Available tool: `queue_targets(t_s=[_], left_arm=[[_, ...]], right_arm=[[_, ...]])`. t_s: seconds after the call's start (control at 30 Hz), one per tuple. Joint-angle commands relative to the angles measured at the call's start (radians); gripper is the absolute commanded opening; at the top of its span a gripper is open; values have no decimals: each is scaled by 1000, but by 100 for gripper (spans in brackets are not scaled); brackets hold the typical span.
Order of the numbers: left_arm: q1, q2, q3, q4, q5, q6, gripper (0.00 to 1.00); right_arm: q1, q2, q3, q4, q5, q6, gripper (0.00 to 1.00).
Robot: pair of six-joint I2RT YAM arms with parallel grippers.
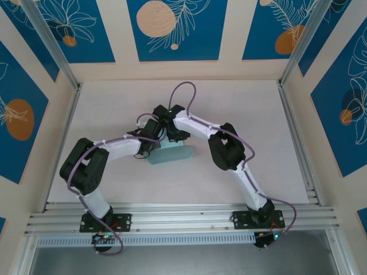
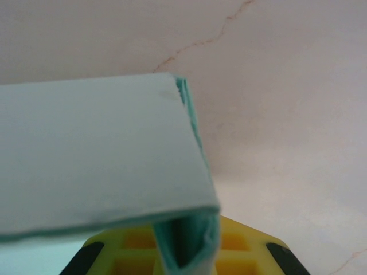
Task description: Fold the paper box
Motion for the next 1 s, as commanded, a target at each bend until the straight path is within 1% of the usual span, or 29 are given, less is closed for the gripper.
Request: queue_targets(t_s=[0.0,0.07,0.17,0.2,0.3,0.37,0.43,0.5,0.6,0.7,0.77,0.83,0.87,0.97], left_arm=[[32,-13,-2,-119,-159,28,13],[31,-48,-3,-76,-94,54,29],[31,-128,2,-37,1,85,50],[31,-162,3,-33,25,96,57],[36,-259,4,-42,65,120,70],[48,-318,-8,-54,81,126,74],[78,-372,-35,-50,130,117,79],[128,-421,-82,-23,198,95,81],[197,-464,-146,14,275,75,83],[249,-469,-181,28,342,70,83],[277,-462,-205,56,397,62,83],[293,-451,-222,85,439,56,82],[297,-444,-226,95,455,55,82],[301,-422,-228,109,482,61,81]], right_arm=[[-26,50,-106,-219,233,-26,1],[-23,23,-126,-146,183,-76,1],[-21,1,-126,-93,140,-138,2],[-21,-4,-125,-77,131,-173,2],[-21,-25,-131,-31,101,-282,2],[-20,-42,-142,1,69,-375,1],[-14,-60,-158,34,35,-476,1],[-10,-78,-178,63,-13,-590,1],[-6,-84,-182,76,-65,-708,2],[-11,-66,-143,71,-78,-748,16],[-18,-45,-93,59,-91,-756,29],[-22,-26,-46,49,-113,-771,39],[-24,-16,-20,45,-117,-773,43],[-27,18,67,17,-133,-785,51]])
